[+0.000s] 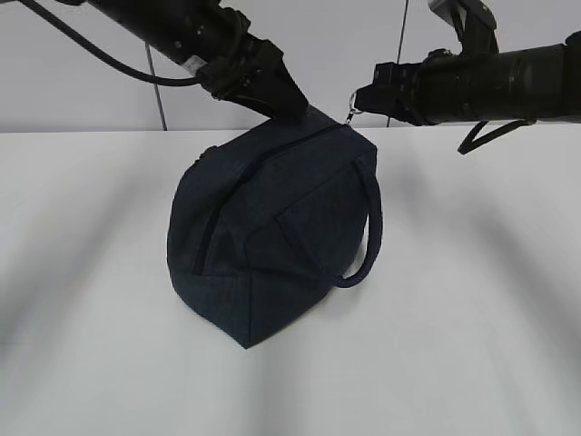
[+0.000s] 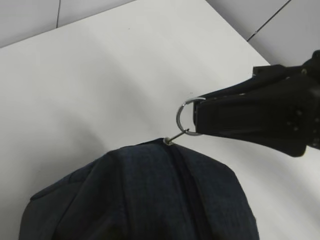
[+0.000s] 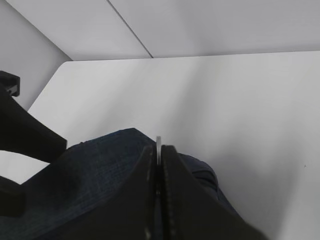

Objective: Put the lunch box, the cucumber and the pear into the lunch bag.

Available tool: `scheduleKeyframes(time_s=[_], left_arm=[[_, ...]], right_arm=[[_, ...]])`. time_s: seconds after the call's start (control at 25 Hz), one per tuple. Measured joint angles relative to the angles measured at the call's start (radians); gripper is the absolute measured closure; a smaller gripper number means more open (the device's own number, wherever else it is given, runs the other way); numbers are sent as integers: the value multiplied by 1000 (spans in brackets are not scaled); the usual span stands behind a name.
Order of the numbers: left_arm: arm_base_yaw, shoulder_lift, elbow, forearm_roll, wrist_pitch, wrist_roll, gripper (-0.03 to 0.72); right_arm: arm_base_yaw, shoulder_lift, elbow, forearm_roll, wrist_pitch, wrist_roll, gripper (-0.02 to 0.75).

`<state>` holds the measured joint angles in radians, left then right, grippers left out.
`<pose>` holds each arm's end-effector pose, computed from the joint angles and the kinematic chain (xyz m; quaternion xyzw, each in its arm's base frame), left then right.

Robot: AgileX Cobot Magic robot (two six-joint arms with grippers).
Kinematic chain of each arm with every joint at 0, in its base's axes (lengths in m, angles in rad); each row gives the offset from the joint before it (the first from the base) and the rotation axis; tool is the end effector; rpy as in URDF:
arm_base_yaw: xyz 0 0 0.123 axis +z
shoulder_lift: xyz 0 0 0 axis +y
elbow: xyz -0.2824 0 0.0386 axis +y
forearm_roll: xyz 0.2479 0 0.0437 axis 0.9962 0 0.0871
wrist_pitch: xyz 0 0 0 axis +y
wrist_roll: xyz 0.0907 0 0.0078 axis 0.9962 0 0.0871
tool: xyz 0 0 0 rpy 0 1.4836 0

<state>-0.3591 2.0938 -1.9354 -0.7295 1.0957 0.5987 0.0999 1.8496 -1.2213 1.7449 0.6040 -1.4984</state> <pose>0.4148 -0.2134 0.2892 0.3363 0.8566 -0.3186 0.2271 0.4027 0.0916 0.2427 -0.0849 0.8140 0.3399 0.4633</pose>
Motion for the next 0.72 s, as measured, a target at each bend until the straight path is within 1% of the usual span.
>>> scheduleKeyframes(time_s=[0.16,0.2,0.24,0.32,0.36,0.4,0.52,0.72], left_arm=[[-14,20,-1,35,-23,-32,368],[-17,26,-1,56,-28,-45,385],[-19,30,-1,74,-33,-57,414],[-26,40,-1,108,-35,-72,519],[-30,45,-1,114,-35,-74,591],[-32,46,-1,116,-37,-74,627],[-37,47,-1,122,-45,-77,661],[-37,45,-1,125,-47,-52,666]], right_arm=[[0,0,0,-2,4,0,738],[0,0,0,-2,4,0,738],[0,0,0,-2,4,0,738],[0,0,0,-2,6,0,738],[0,0,0,-4,8,0,738],[0,0,0,-4,8,2,738],[0,0,0,-2,8,6,738],[0,4,-4,19,-33,39,738]])
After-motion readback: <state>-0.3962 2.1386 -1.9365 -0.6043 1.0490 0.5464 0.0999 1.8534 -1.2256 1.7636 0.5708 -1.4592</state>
